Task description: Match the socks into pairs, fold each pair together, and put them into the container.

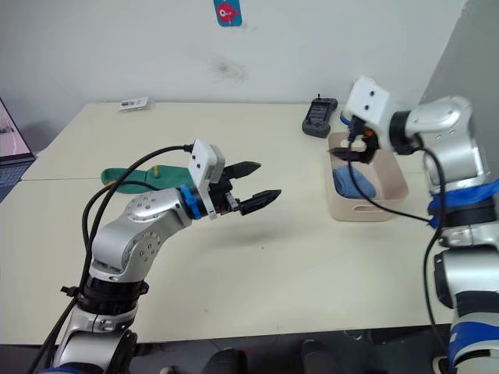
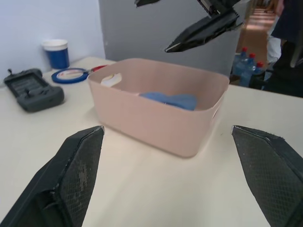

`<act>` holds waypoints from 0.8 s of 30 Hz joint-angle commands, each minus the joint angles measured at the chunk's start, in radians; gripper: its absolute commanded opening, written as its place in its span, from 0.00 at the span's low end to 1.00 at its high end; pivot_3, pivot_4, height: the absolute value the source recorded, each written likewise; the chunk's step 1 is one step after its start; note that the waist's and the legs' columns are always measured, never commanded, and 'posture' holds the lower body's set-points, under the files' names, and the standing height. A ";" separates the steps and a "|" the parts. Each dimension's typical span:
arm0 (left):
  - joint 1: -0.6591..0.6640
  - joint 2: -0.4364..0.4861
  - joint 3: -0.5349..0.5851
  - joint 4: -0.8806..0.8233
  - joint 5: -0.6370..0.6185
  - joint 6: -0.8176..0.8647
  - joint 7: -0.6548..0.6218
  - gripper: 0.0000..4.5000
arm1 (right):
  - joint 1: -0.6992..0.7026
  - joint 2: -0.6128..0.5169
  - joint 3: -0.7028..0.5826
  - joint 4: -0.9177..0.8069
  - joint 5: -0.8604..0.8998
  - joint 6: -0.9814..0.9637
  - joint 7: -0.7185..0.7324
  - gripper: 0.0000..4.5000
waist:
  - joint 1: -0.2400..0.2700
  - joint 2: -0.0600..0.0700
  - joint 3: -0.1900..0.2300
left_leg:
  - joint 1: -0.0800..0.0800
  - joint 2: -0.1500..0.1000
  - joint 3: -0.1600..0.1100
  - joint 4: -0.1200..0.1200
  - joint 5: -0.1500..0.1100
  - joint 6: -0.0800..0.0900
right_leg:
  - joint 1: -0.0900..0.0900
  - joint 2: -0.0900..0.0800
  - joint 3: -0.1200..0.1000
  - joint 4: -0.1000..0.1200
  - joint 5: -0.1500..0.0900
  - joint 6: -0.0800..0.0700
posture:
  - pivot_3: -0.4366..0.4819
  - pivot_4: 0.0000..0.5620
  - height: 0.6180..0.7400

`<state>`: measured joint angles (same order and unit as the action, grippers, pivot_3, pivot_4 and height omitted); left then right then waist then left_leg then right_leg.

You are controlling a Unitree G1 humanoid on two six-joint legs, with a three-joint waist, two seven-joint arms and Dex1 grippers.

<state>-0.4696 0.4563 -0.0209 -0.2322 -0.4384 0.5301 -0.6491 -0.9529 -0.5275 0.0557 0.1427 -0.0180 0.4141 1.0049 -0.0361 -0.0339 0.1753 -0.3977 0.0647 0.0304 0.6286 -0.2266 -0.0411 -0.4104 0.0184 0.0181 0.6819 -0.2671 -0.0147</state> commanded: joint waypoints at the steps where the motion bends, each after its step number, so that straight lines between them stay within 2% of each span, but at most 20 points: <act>1: 0.141 0.002 0.082 -0.022 0.058 -0.087 0.074 1.00 | 0.155 0.219 -0.065 -0.230 0.089 0.096 -0.259 1.00 | -0.003 0.001 0.000 | 0.001 0.001 0.000 0.000 0.000 0.000 | 0.000 0.000 0.000 0.000 0.000 0.000 | 0.48 0.27 1.00; 3: 0.223 -0.026 0.105 -0.063 0.086 -0.119 0.137 1.00 | 0.278 0.322 -0.045 -0.306 0.071 0.086 -0.370 1.00 | 0.009 0.001 0.001 | -0.004 0.001 -0.001 0.000 0.001 -0.001 | -0.004 -0.001 -0.002 0.002 0.001 -0.002 | 0.48 0.27 1.00; 6: 0.322 -0.075 0.126 -0.099 0.144 -0.173 0.236 1.00 | 0.422 0.398 0.021 -0.318 0.000 -0.029 -0.501 1.00 | 0.031 0.000 0.000 | -0.008 0.001 -0.001 0.001 0.000 -0.001 | -0.006 -0.006 -0.003 0.001 0.002 -0.002 | 0.48 0.27 1.00; 9: 0.416 -0.144 0.132 -0.113 0.215 -0.231 0.347 1.00 | 0.544 0.452 0.060 -0.265 -0.042 -0.132 -0.611 1.00 | 0.034 -0.001 -0.001 | -0.008 -0.004 0.001 0.002 -0.001 0.002 | -0.004 -0.007 0.000 -0.003 0.002 0.005 | 0.48 0.27 1.00; 12: 0.509 -0.189 0.103 -0.135 0.252 -0.244 0.390 1.00 | 0.639 0.473 0.089 -0.242 -0.062 -0.170 -0.666 1.00 | 0.032 -0.003 -0.002 | -0.006 -0.005 0.002 0.002 -0.001 0.002 | -0.003 -0.008 0.002 -0.004 0.002 0.008 | 0.48 0.27 1.00; 17: 0.584 -0.228 0.093 -0.150 0.269 -0.274 0.417 1.00 | 0.696 0.476 0.107 -0.248 -0.053 -0.172 -0.687 1.00 | 0.027 -0.003 -0.002 | -0.004 -0.003 0.001 0.001 -0.001 0.002 | -0.002 -0.004 0.000 -0.003 0.001 0.006 | 0.48 0.27 1.00; 24: 0.582 -0.234 0.087 -0.129 0.307 -0.297 0.436 1.00 | 0.713 0.460 0.111 -0.257 -0.050 -0.175 -0.693 1.00 | 0.007 -0.003 -0.002 | -0.002 -0.001 -0.001 0.000 -0.001 0.002 | -0.001 -0.001 -0.001 -0.001 0.000 0.003 | 0.48 0.27 1.00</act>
<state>0.1181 0.2212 0.0726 -0.3420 -0.1440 0.2571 -0.2176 -0.2404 -0.0651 0.1630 -0.0674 -0.0763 0.2606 0.3195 -0.0288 -0.0373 0.1731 -0.4000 0.0633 0.0299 0.6288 -0.2278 -0.0390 -0.4117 0.0178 0.0169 0.6811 -0.2675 -0.0112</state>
